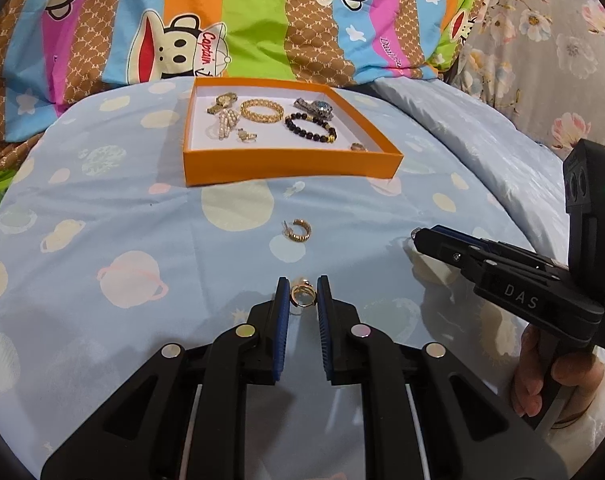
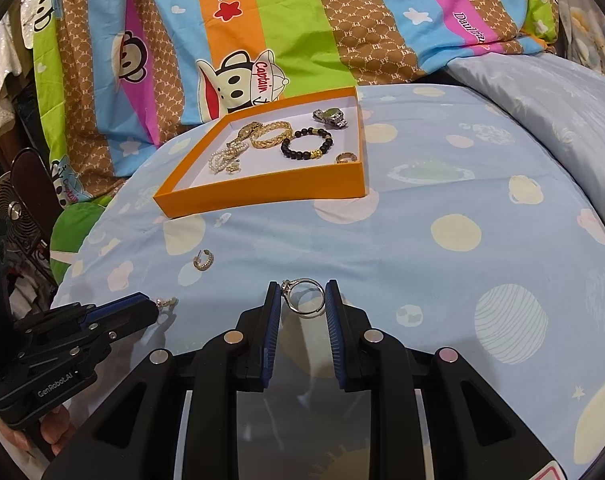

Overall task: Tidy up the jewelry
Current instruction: 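Carry the earring and silver ring into the box and open both tools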

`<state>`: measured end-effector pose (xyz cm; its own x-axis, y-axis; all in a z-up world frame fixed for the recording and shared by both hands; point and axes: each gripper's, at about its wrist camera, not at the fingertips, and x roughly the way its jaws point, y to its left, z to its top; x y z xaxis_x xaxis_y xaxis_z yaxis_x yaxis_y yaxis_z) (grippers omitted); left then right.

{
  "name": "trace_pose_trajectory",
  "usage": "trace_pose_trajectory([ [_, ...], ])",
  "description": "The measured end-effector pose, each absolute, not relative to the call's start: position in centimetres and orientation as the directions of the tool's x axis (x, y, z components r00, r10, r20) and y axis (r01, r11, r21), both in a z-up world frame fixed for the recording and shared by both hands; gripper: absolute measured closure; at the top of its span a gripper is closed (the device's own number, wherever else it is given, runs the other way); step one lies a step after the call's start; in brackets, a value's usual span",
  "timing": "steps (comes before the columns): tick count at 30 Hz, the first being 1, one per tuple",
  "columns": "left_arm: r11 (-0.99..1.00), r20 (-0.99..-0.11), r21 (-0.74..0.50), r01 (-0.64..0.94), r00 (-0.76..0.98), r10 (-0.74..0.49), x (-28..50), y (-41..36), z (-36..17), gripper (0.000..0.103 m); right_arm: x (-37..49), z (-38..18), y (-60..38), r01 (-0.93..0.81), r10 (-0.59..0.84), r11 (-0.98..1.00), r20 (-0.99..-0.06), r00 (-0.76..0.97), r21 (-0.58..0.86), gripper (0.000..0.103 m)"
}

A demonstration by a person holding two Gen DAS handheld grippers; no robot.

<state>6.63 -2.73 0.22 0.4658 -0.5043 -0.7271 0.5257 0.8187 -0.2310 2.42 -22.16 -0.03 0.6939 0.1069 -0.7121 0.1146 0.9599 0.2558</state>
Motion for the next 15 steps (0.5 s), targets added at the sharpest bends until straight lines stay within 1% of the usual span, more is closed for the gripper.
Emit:
trace_pose_trajectory([
  [7, 0.817, -0.686, -0.218, 0.534, 0.511, -0.517, 7.8, -2.5, 2.7, 0.09, 4.0, 2.5, -22.1, 0.072, 0.106, 0.971, -0.679, 0.726, 0.229, 0.082],
  [15, 0.823, -0.643, -0.179, 0.538, 0.57, -0.512, 11.2, -3.1, 5.3, 0.09, 7.7, 4.9, -22.2, 0.028, 0.11, 0.98, -0.647, 0.755, 0.199, 0.082],
])
